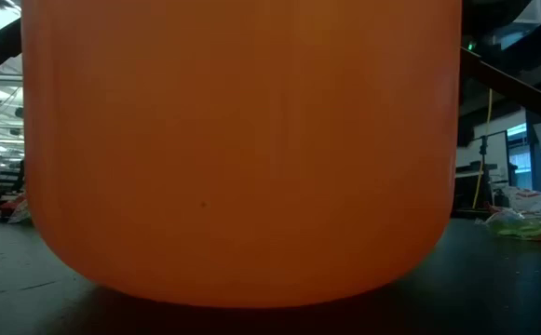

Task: Sort candy
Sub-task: Put the white candy into the black bucket

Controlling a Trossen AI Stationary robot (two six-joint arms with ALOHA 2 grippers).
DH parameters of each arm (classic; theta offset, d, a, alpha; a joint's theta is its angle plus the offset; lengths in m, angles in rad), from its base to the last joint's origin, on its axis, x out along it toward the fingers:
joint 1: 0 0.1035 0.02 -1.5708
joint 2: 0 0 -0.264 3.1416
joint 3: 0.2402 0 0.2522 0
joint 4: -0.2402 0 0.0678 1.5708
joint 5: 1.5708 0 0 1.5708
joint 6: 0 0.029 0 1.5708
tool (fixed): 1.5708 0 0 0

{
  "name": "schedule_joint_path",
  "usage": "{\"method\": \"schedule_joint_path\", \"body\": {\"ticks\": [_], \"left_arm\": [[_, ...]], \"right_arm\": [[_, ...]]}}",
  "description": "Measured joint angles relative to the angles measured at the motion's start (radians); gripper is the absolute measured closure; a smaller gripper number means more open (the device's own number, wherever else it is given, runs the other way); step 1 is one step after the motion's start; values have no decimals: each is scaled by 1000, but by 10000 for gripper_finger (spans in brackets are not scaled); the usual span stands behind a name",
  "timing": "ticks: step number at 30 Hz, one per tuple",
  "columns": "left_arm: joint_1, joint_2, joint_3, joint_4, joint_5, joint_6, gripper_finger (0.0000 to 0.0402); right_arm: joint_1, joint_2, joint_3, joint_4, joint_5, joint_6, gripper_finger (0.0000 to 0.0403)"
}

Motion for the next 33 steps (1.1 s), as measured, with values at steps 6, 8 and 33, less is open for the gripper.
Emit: {"method": "schedule_joint_path", "body": {"ticks": [6,8,33], "left_arm": [[0,44,-1,35,1,48,271],[0,78,-1,80,-3,77,271],[-8,430,-1,796,88,343,119]], "right_arm": [[0,-156,1,58,-27,22,403],[0,-208,2,121,-71,33,403],[0,-222,5,864,-361,135,403]]}}
